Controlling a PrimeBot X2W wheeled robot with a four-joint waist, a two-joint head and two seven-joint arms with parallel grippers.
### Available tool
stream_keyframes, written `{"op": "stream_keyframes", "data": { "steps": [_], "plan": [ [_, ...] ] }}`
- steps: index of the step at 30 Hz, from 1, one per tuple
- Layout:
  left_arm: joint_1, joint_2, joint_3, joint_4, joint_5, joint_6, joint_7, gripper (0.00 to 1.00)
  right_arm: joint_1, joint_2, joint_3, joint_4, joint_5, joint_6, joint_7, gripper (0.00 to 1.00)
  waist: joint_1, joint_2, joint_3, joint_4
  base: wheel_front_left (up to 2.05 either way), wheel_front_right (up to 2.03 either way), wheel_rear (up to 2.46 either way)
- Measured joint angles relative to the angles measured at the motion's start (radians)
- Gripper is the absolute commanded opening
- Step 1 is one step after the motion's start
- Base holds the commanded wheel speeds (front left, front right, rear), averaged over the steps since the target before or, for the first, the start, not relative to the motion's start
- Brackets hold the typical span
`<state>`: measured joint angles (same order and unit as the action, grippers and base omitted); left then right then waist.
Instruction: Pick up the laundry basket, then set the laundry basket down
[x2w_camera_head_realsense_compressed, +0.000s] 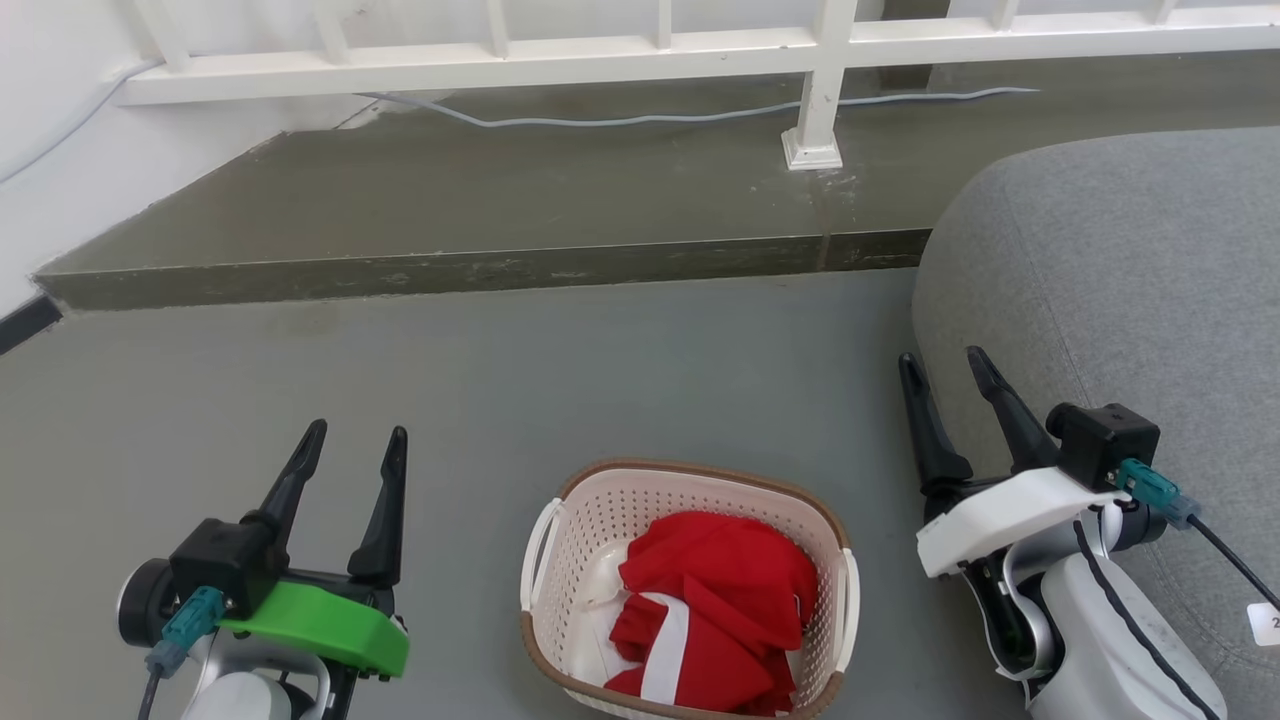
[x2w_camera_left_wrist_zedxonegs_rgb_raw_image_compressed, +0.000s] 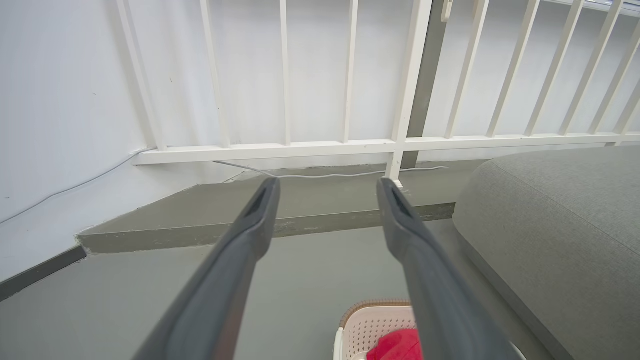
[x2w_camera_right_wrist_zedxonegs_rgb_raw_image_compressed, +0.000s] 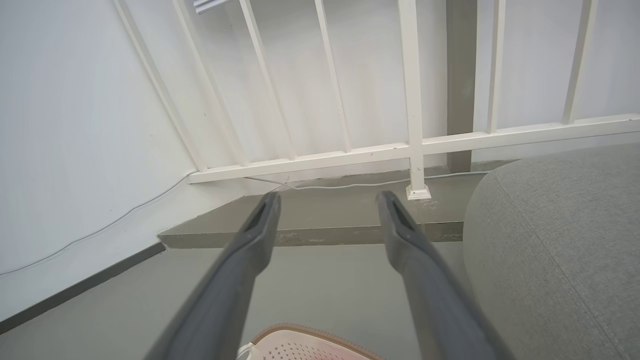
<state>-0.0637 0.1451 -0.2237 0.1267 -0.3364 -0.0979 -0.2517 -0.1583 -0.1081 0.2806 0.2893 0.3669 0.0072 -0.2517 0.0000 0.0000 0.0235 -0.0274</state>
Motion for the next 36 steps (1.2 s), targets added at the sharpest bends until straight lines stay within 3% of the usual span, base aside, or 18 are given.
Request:
{"op": "stream_keyframes", "data": {
  "steps": [22, 36],
  "plan": [
    [0.000, -0.027, 0.033, 0.007, 0.007, -0.017, 0.000, 1.00, 0.000, 0.017, -0.022, 0.014, -0.016, 0.012, 0.000, 1.00, 0.0000, 0.0000, 0.004, -0.005, 0.00, 0.00, 0.00],
    [-0.002, -0.029, 0.070, -0.010, 0.007, -0.021, 0.000, 1.00, -0.006, 0.034, -0.033, -0.001, -0.024, 0.018, 0.000, 1.00, 0.0000, 0.0000, 0.089, -0.029, 0.00, 0.00, 0.00]
  ]
}}
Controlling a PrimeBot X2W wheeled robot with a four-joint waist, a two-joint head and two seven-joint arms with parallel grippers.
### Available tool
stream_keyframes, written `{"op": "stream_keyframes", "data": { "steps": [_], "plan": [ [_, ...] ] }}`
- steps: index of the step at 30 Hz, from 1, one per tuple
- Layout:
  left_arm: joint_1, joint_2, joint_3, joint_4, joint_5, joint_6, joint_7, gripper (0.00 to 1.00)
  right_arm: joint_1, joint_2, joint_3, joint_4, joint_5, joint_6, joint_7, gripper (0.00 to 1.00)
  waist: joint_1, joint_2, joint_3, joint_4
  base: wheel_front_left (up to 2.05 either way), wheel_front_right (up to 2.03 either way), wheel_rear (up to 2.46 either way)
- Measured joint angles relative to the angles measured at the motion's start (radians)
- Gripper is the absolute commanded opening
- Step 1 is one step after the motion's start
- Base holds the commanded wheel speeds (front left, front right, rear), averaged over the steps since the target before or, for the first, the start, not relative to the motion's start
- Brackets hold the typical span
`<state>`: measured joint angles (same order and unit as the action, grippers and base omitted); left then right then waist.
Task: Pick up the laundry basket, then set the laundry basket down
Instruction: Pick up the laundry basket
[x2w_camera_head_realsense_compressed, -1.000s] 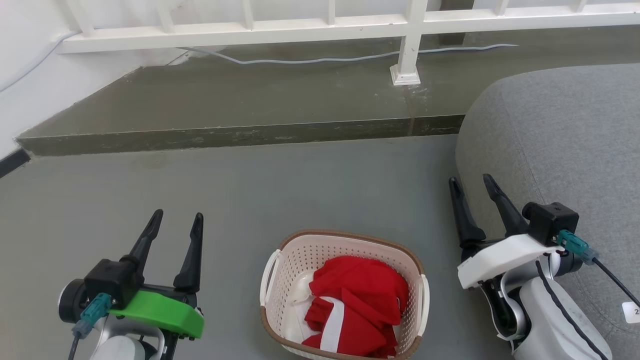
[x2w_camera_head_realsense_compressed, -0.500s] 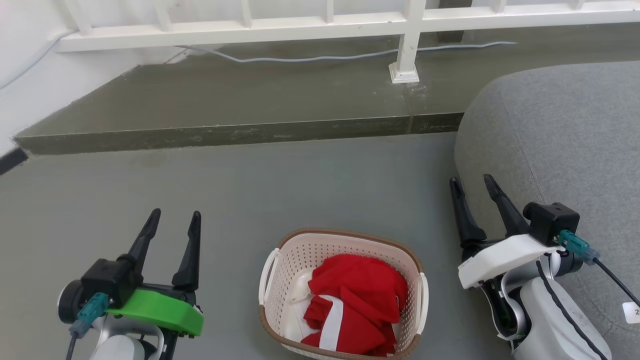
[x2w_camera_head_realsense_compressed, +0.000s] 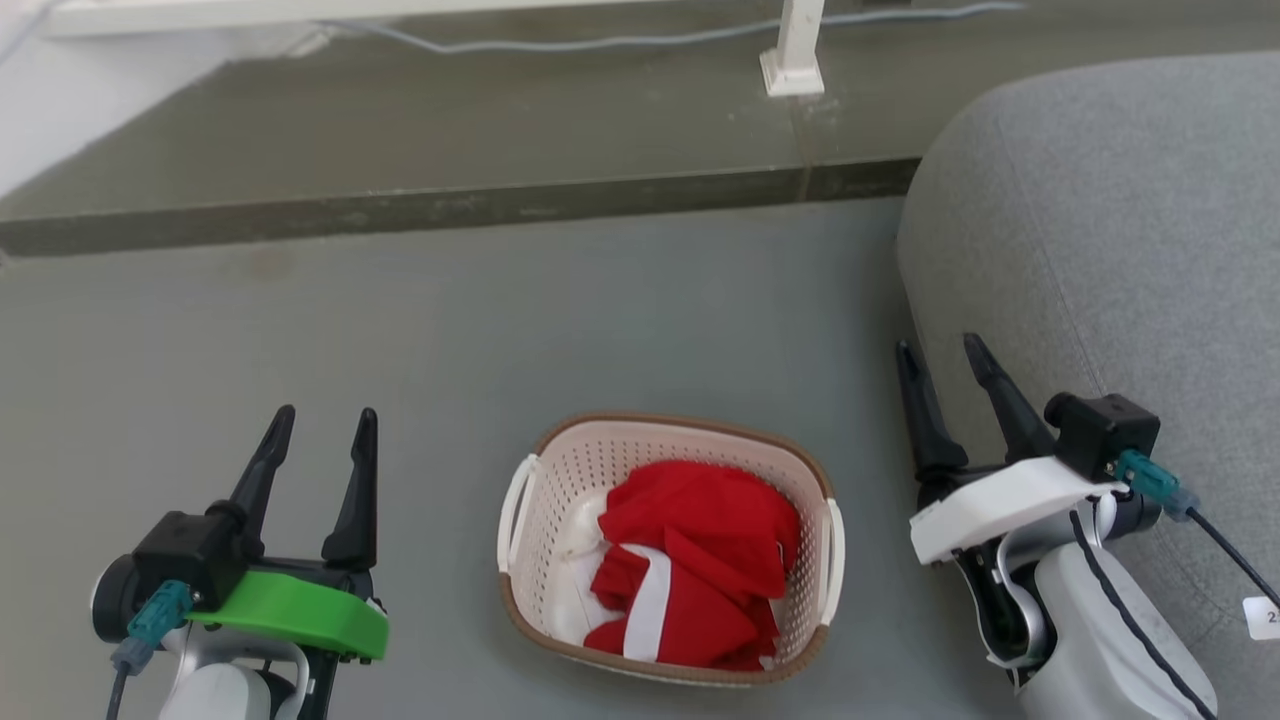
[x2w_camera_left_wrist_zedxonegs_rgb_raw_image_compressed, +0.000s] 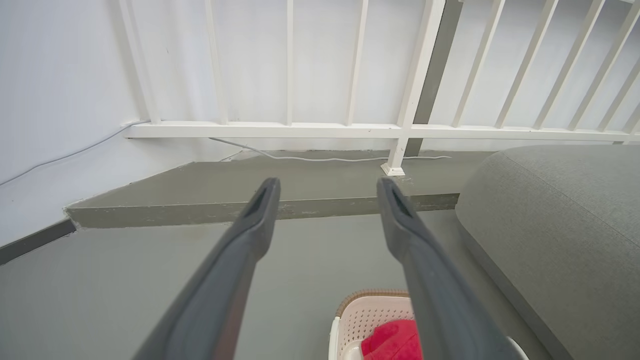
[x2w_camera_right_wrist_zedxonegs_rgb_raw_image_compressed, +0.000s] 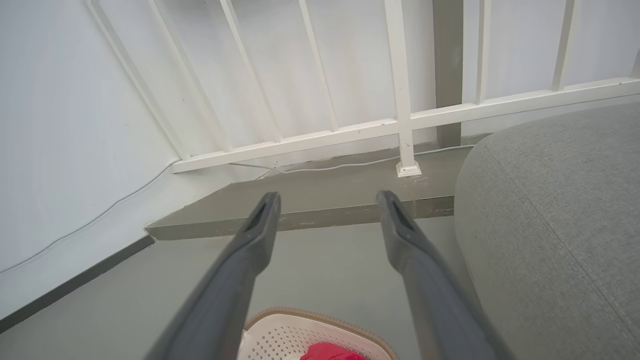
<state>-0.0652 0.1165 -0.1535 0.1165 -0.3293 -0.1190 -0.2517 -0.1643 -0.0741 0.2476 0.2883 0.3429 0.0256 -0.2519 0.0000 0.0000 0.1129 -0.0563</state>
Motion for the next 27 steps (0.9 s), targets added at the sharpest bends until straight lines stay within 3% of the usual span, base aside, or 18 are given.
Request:
{"op": "stream_keyframes", "data": {
  "steps": [17, 27],
  "plan": [
    [-0.123, 0.036, 0.014, 0.080, -0.023, -0.006, 0.000, 1.00, -0.094, 0.013, -0.014, -0.051, -0.007, -0.001, 0.000, 1.00, 0.0000, 0.0000, 0.206, -0.041, 0.00, 0.00, 0.00],
    [-0.229, 0.084, -0.057, 0.194, -0.058, -0.006, 0.001, 1.00, -0.146, 0.016, -0.001, -0.075, -0.010, -0.001, 0.000, 1.00, 0.0000, 0.0000, 0.331, -0.064, 0.00, 0.00, 0.00]
  ]
}}
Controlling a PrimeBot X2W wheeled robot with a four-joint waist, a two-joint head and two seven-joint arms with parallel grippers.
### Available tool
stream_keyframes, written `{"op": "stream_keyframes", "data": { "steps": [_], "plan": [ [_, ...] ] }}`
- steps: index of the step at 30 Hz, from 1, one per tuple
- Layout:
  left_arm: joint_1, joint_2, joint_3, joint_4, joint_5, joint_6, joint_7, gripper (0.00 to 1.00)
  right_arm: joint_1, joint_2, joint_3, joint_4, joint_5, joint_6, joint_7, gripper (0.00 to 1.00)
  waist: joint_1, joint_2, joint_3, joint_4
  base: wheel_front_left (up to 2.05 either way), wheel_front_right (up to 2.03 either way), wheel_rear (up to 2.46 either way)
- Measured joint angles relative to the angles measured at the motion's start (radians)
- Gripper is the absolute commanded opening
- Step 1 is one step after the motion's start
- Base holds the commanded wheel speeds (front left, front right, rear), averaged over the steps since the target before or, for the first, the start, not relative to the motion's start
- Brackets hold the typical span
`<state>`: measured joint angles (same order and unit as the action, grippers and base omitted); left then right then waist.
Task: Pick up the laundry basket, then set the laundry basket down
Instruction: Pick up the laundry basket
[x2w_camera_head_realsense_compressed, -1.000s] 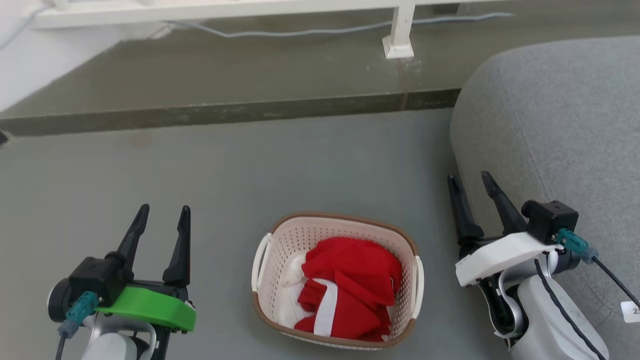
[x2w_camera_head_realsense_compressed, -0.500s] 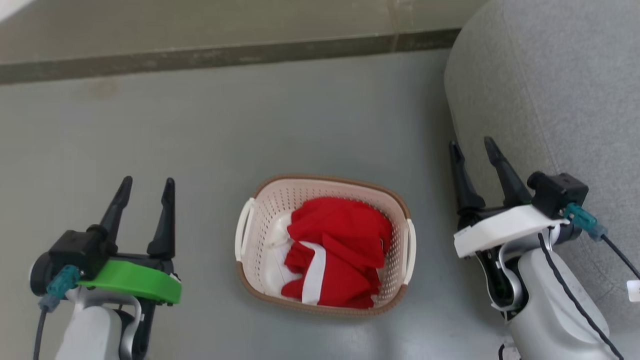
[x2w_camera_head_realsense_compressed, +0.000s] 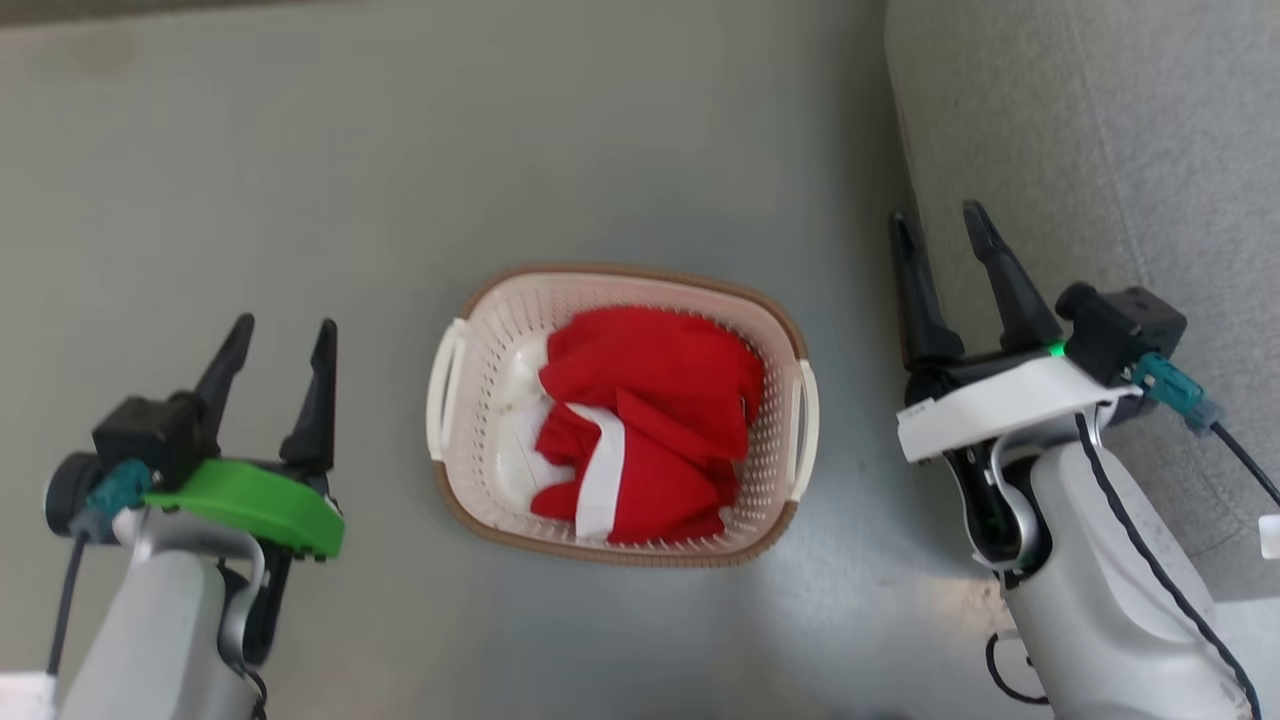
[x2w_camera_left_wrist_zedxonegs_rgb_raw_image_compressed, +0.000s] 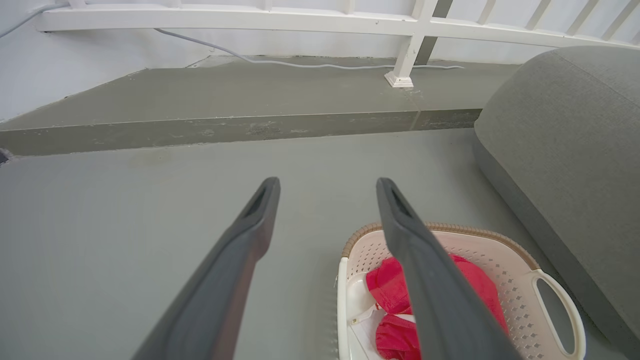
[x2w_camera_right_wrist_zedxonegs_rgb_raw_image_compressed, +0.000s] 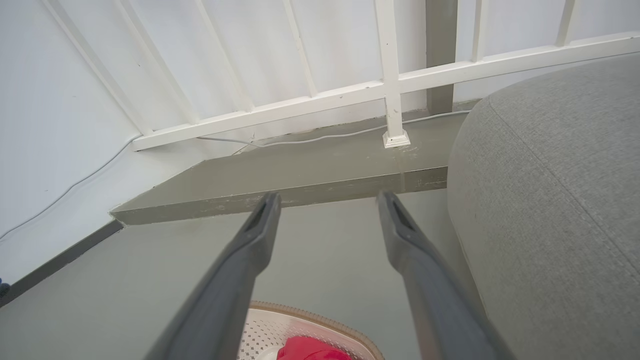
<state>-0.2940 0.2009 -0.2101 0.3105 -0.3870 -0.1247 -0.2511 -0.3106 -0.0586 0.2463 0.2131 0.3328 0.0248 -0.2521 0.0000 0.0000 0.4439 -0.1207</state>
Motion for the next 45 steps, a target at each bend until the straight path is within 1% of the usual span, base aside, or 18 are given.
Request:
{"op": "stream_keyframes", "data": {
  "steps": [8, 11, 14, 17, 22, 27, 30, 33, 36, 40, 41, 45],
  "plan": [
    [-0.092, 0.043, -0.065, 0.089, -0.041, 0.000, 0.027, 1.00, -0.050, 0.002, 0.022, -0.014, 0.000, 0.000, -0.002, 1.00, 0.0001, 0.0000, 0.101, -0.026, 0.00, 0.00, 0.00],
    [-0.123, 0.050, -0.082, 0.124, -0.055, 0.000, 0.041, 1.00, -0.063, 0.002, 0.031, -0.021, 0.002, 0.000, -0.002, 1.00, 0.0001, 0.0000, 0.138, -0.038, 0.00, 0.00, 0.00],
    [-0.152, 0.068, -0.095, 0.154, -0.087, 0.000, 0.054, 1.00, -0.078, 0.002, 0.049, -0.035, 0.021, -0.001, -0.002, 1.00, 0.0001, 0.0000, 0.174, -0.051, 0.00, 0.00, 0.00],
    [-0.183, 0.087, -0.119, 0.181, -0.094, 0.000, 0.067, 1.00, -0.093, 0.002, 0.063, -0.045, 0.040, -0.009, -0.002, 1.00, 0.0001, 0.0000, 0.208, -0.066, 0.00, 0.00, 0.00],
    [-0.226, 0.112, -0.151, 0.230, -0.111, -0.003, 0.094, 1.00, -0.114, 0.002, 0.089, -0.064, 0.061, -0.011, -0.002, 1.00, 0.0001, 0.0000, 0.261, -0.091, 0.00, 0.00, 0.00],
    [-0.271, 0.129, -0.187, 0.263, -0.147, -0.003, 0.111, 1.00, -0.142, 0.002, 0.103, -0.085, 0.083, -0.026, -0.003, 1.00, 0.0001, 0.0000, 0.313, -0.116, 0.00, 0.00, 0.00],
    [-0.301, 0.141, -0.205, 0.274, -0.161, -0.003, 0.120, 1.00, -0.154, 0.002, 0.115, -0.093, 0.093, -0.028, -0.002, 1.00, 0.0001, 0.0000, 0.343, -0.129, 0.00, 0.00, 0.00],
    [-0.326, 0.146, -0.225, 0.294, -0.176, -0.003, 0.142, 1.00, -0.163, 0.002, 0.122, -0.102, 0.103, -0.036, -0.002, 1.00, 0.0001, 0.0000, 0.371, -0.142, 0.00, 0.00, 0.00],
    [-0.343, 0.165, -0.249, 0.317, -0.200, -0.003, 0.166, 1.00, -0.176, 0.002, 0.135, -0.109, 0.112, -0.045, -0.002, 1.00, 0.0001, 0.0000, 0.396, -0.154, 0.00, 0.00, 0.00],
    [-0.365, 0.187, -0.276, 0.336, -0.219, -0.003, 0.187, 1.00, -0.184, 0.003, 0.150, -0.113, 0.130, -0.046, -0.002, 1.00, 0.0001, 0.0000, 0.425, -0.171, 0.00, 0.00, 0.00],
    [-0.371, 0.190, -0.282, 0.343, -0.224, -0.003, 0.194, 1.00, -0.186, 0.003, 0.152, -0.113, 0.136, -0.054, -0.002, 1.00, 0.0001, 0.0000, 0.430, -0.176, 0.00, 0.00, 0.00],
    [-0.386, 0.195, -0.321, 0.360, -0.253, -0.003, 0.220, 1.00, -0.194, 0.003, 0.152, -0.115, 0.142, -0.063, -0.002, 1.00, 0.0001, 0.0000, 0.447, -0.191, 0.00, 0.00, 0.00]
  ]
}}
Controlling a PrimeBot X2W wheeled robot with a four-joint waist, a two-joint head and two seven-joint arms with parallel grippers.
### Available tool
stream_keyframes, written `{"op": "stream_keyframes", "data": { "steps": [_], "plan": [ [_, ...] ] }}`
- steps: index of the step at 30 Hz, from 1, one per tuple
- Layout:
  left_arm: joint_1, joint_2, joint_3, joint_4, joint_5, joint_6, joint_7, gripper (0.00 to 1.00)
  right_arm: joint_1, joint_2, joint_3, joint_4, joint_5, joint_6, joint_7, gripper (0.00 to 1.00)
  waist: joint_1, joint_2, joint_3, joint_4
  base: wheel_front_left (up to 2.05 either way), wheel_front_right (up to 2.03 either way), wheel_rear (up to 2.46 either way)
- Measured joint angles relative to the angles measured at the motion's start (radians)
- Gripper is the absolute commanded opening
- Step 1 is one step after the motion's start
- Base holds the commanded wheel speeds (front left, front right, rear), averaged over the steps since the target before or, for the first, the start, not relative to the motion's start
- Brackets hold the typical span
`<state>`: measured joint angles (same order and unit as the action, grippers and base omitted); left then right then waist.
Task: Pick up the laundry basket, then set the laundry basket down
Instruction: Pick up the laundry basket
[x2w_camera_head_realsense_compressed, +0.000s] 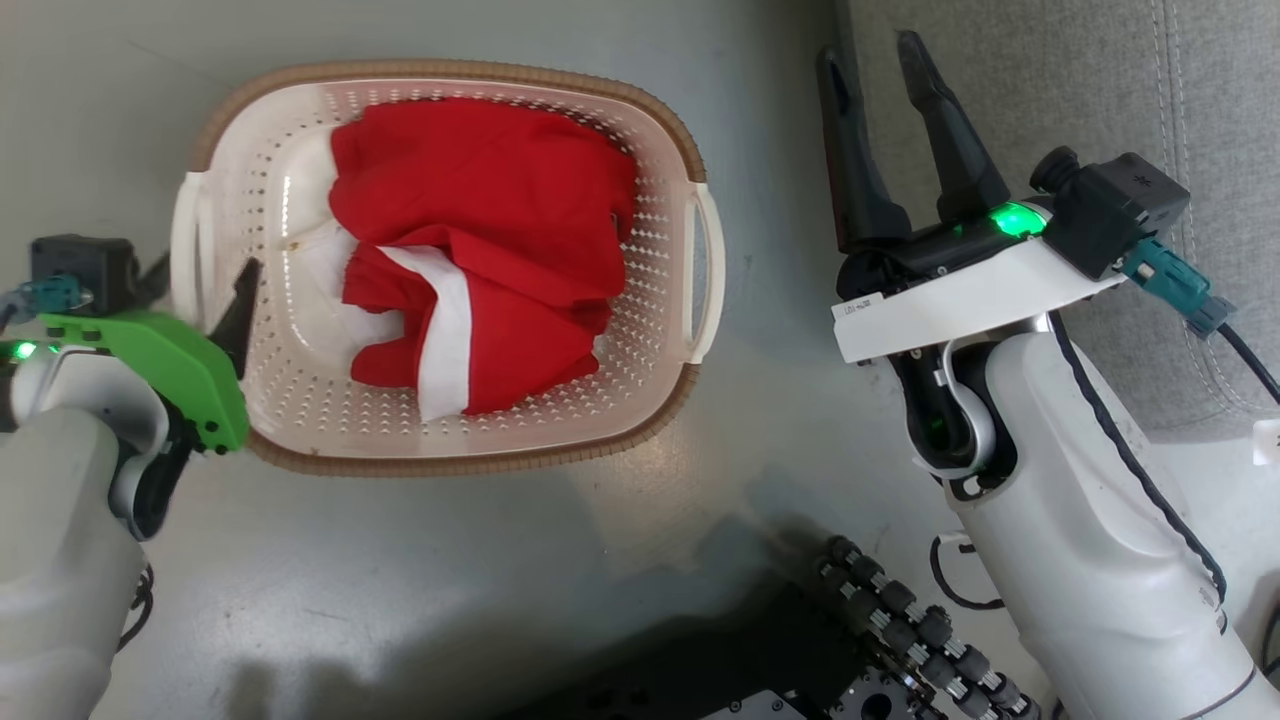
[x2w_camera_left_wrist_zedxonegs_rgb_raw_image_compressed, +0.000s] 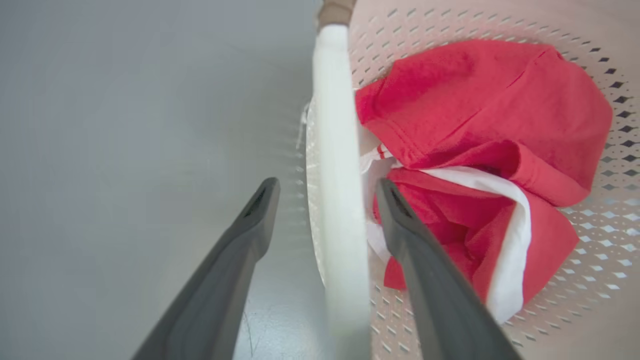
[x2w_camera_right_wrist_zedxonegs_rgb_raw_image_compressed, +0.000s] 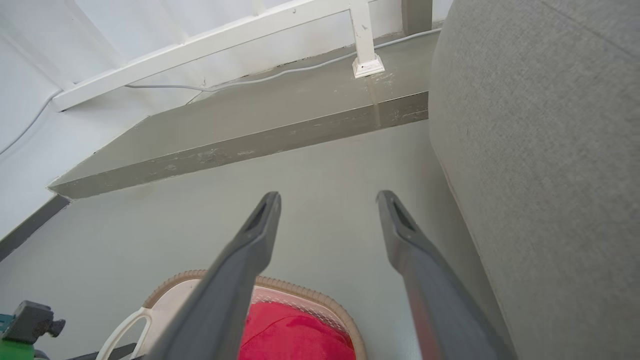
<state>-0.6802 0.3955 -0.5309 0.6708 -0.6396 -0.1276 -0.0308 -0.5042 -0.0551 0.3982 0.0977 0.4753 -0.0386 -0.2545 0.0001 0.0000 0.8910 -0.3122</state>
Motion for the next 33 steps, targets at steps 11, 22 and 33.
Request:
{"op": "stream_keyframes", "data": {
  "steps": [11, 22, 33],
  "plan": [
    [-0.045, 0.008, -0.048, 0.033, -0.076, 0.000, 0.026, 0.23, -0.002, 0.000, 0.008, -0.004, 0.006, -0.016, 0.000, 1.00, -0.0001, 0.0000, 0.018, -0.012, 0.00, 0.00, 0.00],
    [-0.060, -0.008, -0.057, 0.092, -0.165, 0.001, 0.020, 0.00, -0.012, 0.002, 0.012, 0.004, 0.010, -0.024, 0.000, 1.00, -0.0001, 0.0000, -0.005, -0.008, 0.00, 0.00, 0.00],
    [-0.057, -0.056, 0.003, 0.188, -0.261, 0.004, -0.007, 0.00, -0.014, 0.002, 0.011, 0.012, 0.010, -0.024, 0.000, 1.00, -0.0001, 0.0000, -0.051, 0.007, 0.00, 0.00, 0.00]
  ]
}}
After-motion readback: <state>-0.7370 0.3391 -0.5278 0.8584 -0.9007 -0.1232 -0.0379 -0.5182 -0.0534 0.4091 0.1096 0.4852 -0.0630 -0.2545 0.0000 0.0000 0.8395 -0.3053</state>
